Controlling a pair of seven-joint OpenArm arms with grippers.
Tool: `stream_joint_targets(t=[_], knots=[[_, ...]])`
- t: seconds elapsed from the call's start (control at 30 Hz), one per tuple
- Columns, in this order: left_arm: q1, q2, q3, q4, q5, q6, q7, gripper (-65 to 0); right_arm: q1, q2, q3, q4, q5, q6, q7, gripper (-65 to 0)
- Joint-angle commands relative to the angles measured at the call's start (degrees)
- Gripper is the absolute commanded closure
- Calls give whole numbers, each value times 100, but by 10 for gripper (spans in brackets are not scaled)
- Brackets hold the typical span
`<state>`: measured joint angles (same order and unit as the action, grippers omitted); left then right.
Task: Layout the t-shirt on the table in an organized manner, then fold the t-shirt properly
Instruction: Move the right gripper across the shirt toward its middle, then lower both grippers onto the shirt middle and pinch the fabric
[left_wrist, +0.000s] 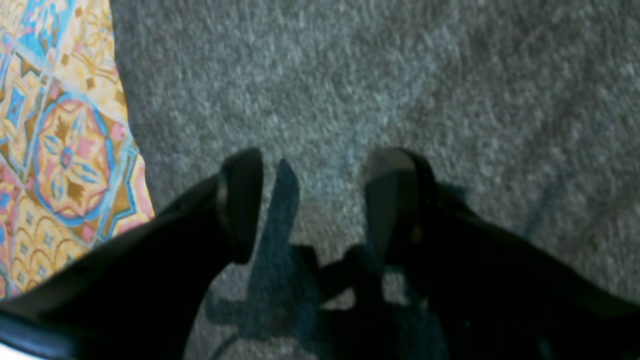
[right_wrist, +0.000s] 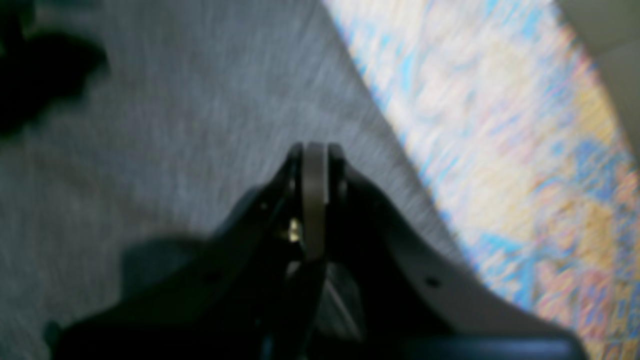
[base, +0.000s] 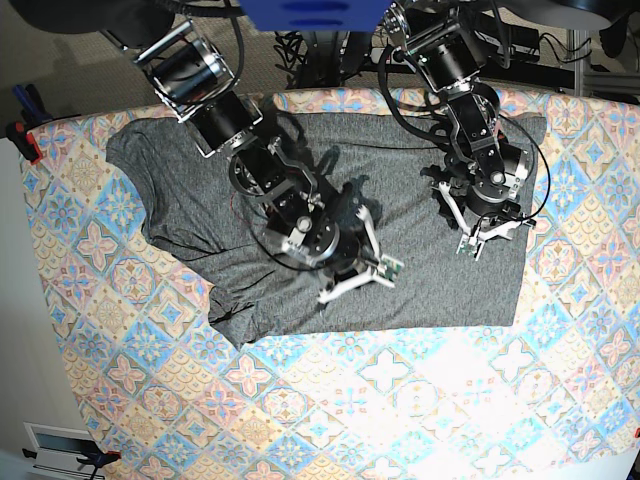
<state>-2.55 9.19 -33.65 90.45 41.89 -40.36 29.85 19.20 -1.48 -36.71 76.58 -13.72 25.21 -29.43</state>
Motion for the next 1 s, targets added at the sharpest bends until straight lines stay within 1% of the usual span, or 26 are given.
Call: stream_joint_targets(t=[0.0, 0.13, 0.2, 0.27, 0.37, 0.43, 0.5, 0.6, 0.7, 0.8, 0.97], knots=[[-93, -19, 29, 93, -53, 36, -97, -331, 159, -209, -131, 48, 66, -46, 196, 0], [-93, -19, 29, 93, -61, 36, -88, -331, 159, -569, -272, -286, 66, -46, 196, -2], [-93, -19, 29, 93, -61, 36, -88, -331, 159, -639, -281, -453, 66, -55, 196, -31], [-93, -19, 29, 84, -61, 36, -88, -332, 133, -648, -272, -471, -22, -126, 152, -92], [-93, -19, 29, -65, -17, 36, -114, -332, 133, -666, -325, -453, -417, -372, 178, -181], [-101, -19, 29, -136, -17, 36, -114, -332, 133, -674, -457, -453, -716, -389, 187, -239], [-101, -19, 29, -136, -17, 36, -114, -332, 141, -674, -703, -453, -875, -389, 187, -280], [-93, -19, 29, -136, -17, 36, -114, -333, 133, -674, -738, -436, -998, -416, 187, -315], [-119, -19, 152, -136, -17, 36, -123, -334, 124, -674, -413, -58, -1015, -416, 187, -320], [-93, -19, 776, -21, -17, 36, -123, -334, 115, -674, 255, 619, -1015, -416, 187, -321], [48, -19, 1717, 515, -79, 36, -123, -334, 115, -674, 1592, 1639, -1015, -416, 152, -321]])
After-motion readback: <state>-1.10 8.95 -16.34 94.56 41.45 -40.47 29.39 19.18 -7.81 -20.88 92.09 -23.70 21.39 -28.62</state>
